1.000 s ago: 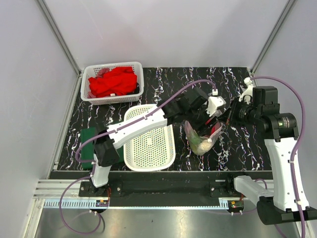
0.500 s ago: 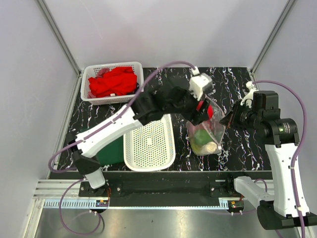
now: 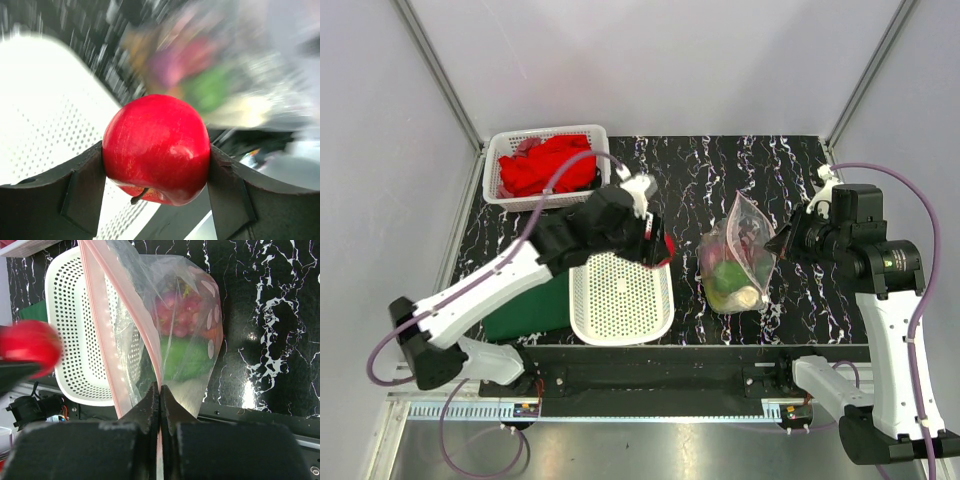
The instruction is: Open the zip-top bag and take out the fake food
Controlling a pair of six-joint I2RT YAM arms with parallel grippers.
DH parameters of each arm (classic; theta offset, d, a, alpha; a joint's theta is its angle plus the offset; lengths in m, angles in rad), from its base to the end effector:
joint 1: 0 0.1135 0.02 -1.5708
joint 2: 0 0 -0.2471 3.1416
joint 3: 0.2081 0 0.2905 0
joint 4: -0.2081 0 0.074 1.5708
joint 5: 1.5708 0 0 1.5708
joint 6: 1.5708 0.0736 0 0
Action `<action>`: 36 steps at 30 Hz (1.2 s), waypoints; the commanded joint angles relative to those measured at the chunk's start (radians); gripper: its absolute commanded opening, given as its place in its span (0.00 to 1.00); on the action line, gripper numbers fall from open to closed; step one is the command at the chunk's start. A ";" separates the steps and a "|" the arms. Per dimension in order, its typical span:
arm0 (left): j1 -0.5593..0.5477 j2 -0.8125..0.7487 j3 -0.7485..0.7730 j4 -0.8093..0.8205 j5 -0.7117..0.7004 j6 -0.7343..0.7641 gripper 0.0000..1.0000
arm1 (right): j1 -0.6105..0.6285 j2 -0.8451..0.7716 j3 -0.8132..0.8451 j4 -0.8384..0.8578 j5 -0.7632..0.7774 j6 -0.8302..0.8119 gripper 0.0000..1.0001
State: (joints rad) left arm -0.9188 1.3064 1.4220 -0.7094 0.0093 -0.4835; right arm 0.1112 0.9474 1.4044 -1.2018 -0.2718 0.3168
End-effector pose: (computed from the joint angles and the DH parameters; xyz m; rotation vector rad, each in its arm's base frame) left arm 0.2137 -0.2811 0.3618 0.4980 2.2258 -0.7901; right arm 0.2074 0.0430 0.3952 0.1005 2.3389 0.5297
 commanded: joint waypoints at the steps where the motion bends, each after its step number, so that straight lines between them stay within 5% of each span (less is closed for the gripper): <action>1: 0.001 0.083 -0.177 -0.018 0.021 -0.061 0.00 | 0.001 0.004 0.038 0.007 0.003 -0.018 0.00; 15: -0.029 0.361 -0.288 0.050 0.000 -0.098 0.08 | 0.002 -0.007 0.008 0.010 -0.035 -0.016 0.00; 19: -0.054 0.373 -0.285 0.022 -0.008 -0.102 0.30 | 0.002 -0.012 0.004 0.011 -0.041 -0.010 0.00; 23: -0.095 0.338 -0.273 -0.030 -0.106 -0.093 0.83 | 0.002 -0.018 -0.010 0.015 -0.047 -0.010 0.00; 25: -0.109 0.314 -0.250 -0.057 -0.138 -0.086 0.91 | 0.001 -0.016 -0.015 0.010 -0.053 -0.010 0.00; 30: -0.166 0.197 -0.170 -0.156 -0.216 -0.084 0.94 | 0.002 -0.018 -0.015 0.010 -0.070 -0.012 0.00; 36: -0.210 0.053 0.041 -0.107 -0.190 -0.044 0.85 | 0.001 -0.016 0.016 0.005 -0.119 -0.024 0.00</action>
State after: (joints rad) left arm -1.1061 1.4620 1.2919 -0.8753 -0.1482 -0.5682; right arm 0.1112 0.9413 1.3861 -1.2018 -0.3336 0.3099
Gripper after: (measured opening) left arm 0.879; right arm 0.010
